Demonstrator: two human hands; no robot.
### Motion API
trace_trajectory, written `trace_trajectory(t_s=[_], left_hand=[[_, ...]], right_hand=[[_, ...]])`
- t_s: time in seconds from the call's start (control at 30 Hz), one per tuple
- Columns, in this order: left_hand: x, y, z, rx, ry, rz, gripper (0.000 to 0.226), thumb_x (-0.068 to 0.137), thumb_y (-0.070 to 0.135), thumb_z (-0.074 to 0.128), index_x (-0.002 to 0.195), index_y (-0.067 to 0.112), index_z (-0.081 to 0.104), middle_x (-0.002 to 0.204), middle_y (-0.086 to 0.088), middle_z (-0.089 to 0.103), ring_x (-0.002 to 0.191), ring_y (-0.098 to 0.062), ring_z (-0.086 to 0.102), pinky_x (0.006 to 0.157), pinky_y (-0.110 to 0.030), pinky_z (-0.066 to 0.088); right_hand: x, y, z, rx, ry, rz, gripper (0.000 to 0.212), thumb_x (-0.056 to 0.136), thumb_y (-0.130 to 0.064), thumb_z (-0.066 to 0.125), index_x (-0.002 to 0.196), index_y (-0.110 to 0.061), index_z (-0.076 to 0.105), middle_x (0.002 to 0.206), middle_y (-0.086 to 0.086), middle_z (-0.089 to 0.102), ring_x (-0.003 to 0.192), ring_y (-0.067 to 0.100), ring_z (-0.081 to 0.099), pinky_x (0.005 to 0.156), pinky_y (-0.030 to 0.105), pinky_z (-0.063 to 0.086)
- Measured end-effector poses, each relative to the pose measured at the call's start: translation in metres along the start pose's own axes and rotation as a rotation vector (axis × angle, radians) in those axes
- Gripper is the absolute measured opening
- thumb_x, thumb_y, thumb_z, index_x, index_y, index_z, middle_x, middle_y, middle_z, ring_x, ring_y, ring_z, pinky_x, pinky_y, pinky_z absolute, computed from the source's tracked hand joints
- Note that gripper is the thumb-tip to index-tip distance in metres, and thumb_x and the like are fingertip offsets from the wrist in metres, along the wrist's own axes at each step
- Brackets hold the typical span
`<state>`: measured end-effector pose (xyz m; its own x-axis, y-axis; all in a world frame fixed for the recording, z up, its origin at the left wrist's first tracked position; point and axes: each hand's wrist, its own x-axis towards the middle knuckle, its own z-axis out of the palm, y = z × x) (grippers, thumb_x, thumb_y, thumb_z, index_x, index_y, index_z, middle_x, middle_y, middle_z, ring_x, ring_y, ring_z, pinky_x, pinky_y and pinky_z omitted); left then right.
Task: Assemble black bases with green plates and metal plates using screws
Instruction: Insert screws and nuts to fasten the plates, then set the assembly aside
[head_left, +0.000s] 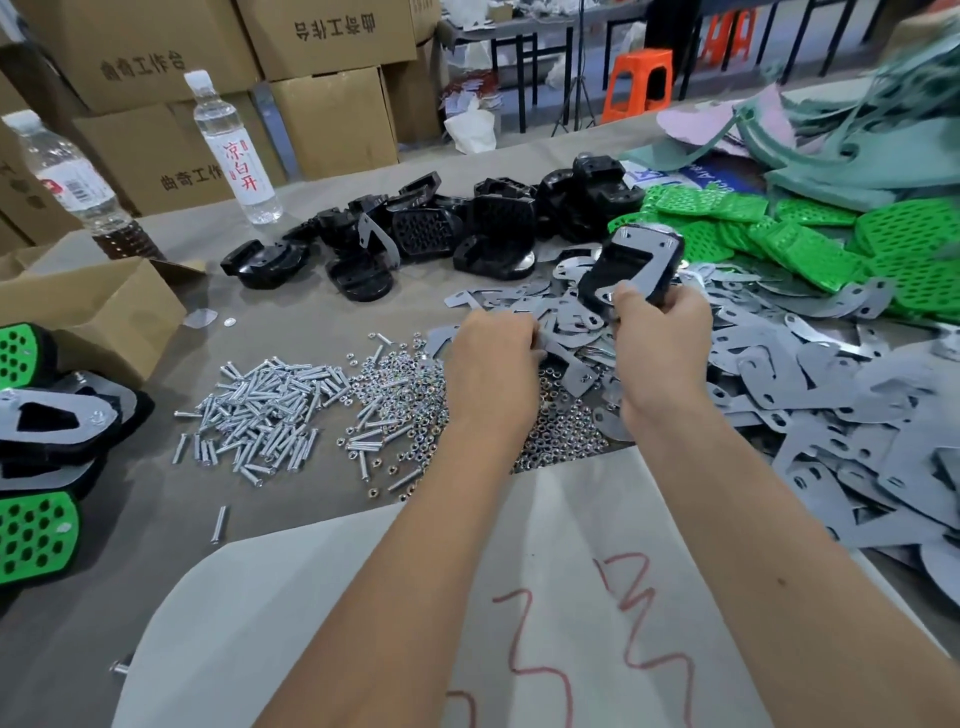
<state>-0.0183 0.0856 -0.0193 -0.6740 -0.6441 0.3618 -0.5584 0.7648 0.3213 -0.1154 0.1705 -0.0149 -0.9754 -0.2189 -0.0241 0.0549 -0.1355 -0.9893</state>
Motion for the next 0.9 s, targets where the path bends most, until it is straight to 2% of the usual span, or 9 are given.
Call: trace_trajectory(t_s=[0.1, 0.17, 0.3, 0.33, 0.4, 0.5, 0.6, 0.8, 0.9], left_hand=[[-0.002, -0.005, -0.006, -0.106, 0.082, 0.001, 0.017, 0.101, 0.031, 0.065, 0.101, 0.023, 0.080, 0.091, -0.001, 0.072, 0.083, -0.019, 0.061, 0.069, -0.030, 0.040], [-0.003, -0.005, -0.016, -0.275, 0.200, -0.113, 0.021, 0.102, 0.025, 0.063, 0.092, 0.016, 0.078, 0.081, 0.002, 0.071, 0.073, -0.016, 0.061, 0.066, -0.032, 0.044], [-0.003, -0.013, -0.041, -1.114, 0.352, -0.654, 0.009, 0.100, 0.010, 0.064, 0.092, 0.007, 0.066, 0.073, -0.003, 0.076, 0.059, -0.013, 0.072, 0.059, -0.031, 0.061], [-0.005, -0.015, -0.047, -1.306, 0.328, -0.742, 0.005, 0.101, 0.008, 0.064, 0.097, 0.005, 0.061, 0.076, -0.004, 0.078, 0.059, -0.013, 0.072, 0.058, -0.028, 0.061], [-0.012, -0.024, -0.055, -1.424, 0.304, -0.772, 0.009, 0.103, 0.010, 0.062, 0.103, 0.006, 0.053, 0.081, -0.007, 0.079, 0.057, -0.015, 0.070, 0.055, -0.025, 0.059], [-0.027, -0.039, -0.058, -1.358, 0.385, -0.750, 0.012, 0.102, 0.012, 0.063, 0.108, 0.006, 0.054, 0.075, -0.006, 0.078, 0.047, -0.011, 0.061, 0.049, -0.022, 0.053], [-0.041, -0.057, -0.060, -1.301, 0.448, -0.752, 0.019, 0.098, 0.004, 0.067, 0.110, 0.015, 0.057, 0.072, -0.006, 0.077, 0.050, -0.009, 0.064, 0.052, -0.020, 0.052], [-0.065, -0.086, -0.057, -0.915, 0.192, -0.589, 0.038, 0.080, -0.013, 0.078, 0.102, 0.016, 0.068, 0.091, 0.004, 0.078, 0.081, -0.011, 0.074, 0.075, -0.024, 0.059], [-0.066, -0.089, -0.057, -0.602, 0.224, -0.522, 0.039, 0.079, -0.006, 0.081, 0.105, 0.022, 0.072, 0.090, 0.008, 0.074, 0.082, -0.009, 0.073, 0.084, -0.032, 0.060]], right_hand=[[-0.001, -0.002, 0.000, -0.006, -0.006, 0.012, 0.013, 0.097, -0.023, 0.065, 0.106, -0.015, 0.060, 0.085, -0.003, 0.061, 0.061, 0.008, 0.050, 0.051, 0.020, 0.041], [-0.003, -0.002, -0.001, -0.017, -0.014, 0.017, 0.013, 0.096, -0.023, 0.066, 0.105, -0.017, 0.060, 0.084, -0.004, 0.063, 0.060, 0.008, 0.051, 0.049, 0.019, 0.042], [-0.010, -0.003, 0.003, -0.089, -0.103, -0.012, 0.012, 0.097, -0.024, 0.067, 0.107, -0.018, 0.064, 0.086, -0.004, 0.065, 0.067, 0.010, 0.055, 0.057, 0.022, 0.043], [-0.013, -0.003, 0.005, -0.104, -0.155, -0.017, 0.013, 0.098, -0.024, 0.066, 0.109, -0.017, 0.064, 0.084, -0.004, 0.064, 0.067, 0.011, 0.055, 0.060, 0.025, 0.043], [-0.022, -0.002, 0.011, -0.121, -0.271, -0.013, 0.017, 0.099, -0.023, 0.065, 0.114, -0.015, 0.063, 0.082, -0.003, 0.062, 0.064, 0.012, 0.052, 0.059, 0.029, 0.041], [-0.039, 0.004, 0.019, -0.154, -0.456, 0.024, 0.022, 0.100, -0.022, 0.065, 0.120, -0.015, 0.061, 0.096, 0.001, 0.069, 0.067, 0.011, 0.053, 0.062, 0.027, 0.039], [-0.053, 0.008, 0.026, -0.141, -0.594, 0.020, 0.022, 0.101, -0.020, 0.065, 0.122, -0.015, 0.063, 0.088, -0.009, 0.066, 0.063, -0.001, 0.055, 0.065, 0.022, 0.039], [-0.056, 0.011, 0.028, -0.129, -0.609, -0.028, 0.009, 0.100, -0.016, 0.066, 0.108, -0.019, 0.066, 0.076, -0.018, 0.069, 0.060, -0.008, 0.059, 0.067, 0.022, 0.042], [-0.056, 0.012, 0.026, -0.145, -0.614, -0.042, 0.012, 0.100, -0.015, 0.066, 0.111, -0.017, 0.067, 0.076, -0.018, 0.070, 0.061, -0.007, 0.059, 0.065, 0.019, 0.043]])
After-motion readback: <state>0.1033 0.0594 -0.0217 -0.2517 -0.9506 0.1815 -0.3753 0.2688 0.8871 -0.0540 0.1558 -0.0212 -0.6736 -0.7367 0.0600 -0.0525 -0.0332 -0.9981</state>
